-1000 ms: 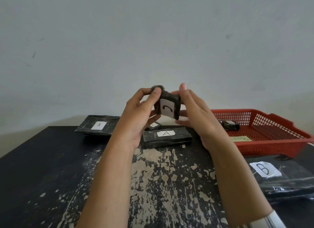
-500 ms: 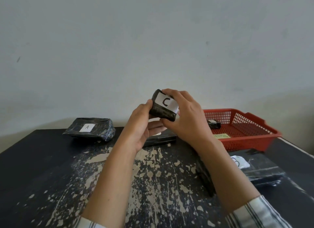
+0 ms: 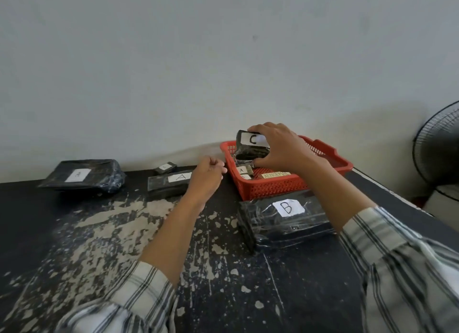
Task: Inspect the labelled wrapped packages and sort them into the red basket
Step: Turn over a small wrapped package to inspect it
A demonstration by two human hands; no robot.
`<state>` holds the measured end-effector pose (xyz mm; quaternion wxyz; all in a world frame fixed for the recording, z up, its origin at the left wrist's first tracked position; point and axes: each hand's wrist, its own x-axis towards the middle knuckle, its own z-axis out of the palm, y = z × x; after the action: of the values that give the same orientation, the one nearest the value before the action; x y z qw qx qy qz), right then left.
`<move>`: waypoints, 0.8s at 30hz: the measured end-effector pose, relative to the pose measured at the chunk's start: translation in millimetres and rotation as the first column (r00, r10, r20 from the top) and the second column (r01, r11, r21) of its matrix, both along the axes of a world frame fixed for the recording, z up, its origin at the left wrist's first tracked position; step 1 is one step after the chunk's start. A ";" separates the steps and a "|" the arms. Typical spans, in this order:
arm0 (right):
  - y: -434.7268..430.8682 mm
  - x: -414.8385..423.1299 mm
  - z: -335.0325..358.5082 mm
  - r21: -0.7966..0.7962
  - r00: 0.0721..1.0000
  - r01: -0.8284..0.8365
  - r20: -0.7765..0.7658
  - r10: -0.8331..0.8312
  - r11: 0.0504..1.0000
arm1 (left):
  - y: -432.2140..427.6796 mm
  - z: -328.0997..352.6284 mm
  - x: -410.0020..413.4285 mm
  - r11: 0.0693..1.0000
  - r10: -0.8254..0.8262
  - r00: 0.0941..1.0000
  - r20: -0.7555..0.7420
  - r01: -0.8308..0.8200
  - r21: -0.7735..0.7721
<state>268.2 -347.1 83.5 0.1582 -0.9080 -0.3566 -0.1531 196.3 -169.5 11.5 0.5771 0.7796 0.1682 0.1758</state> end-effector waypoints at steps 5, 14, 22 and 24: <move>-14.2 42.4 -9.3 -0.143 0.997 0.019 -0.071 -0.030 0.990 | -4.1 -34.7 28.1 0.987 0.036 0.998 -0.049 -0.028 0.158; -11.6 128.7 -38.8 -0.370 0.971 0.035 -0.207 -0.120 0.928 | 5.2 -69.3 66.9 0.972 0.095 0.992 -0.081 -0.075 0.221; -10.6 176.3 -66.8 -0.433 0.936 -0.009 -0.321 -0.145 0.901 | 9.5 -90.7 78.6 0.959 0.134 0.991 -0.020 -0.125 0.254; -5.5 180.4 -73.1 -0.417 0.932 -0.028 -0.341 -0.128 0.908 | 10.0 -92.7 80.5 0.954 0.138 0.990 -0.009 -0.130 0.269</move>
<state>448.6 -352.6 10.5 0.0201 -0.9421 -0.3221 0.0912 276.7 -159.6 -81.3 0.4511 0.8394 0.2032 0.2249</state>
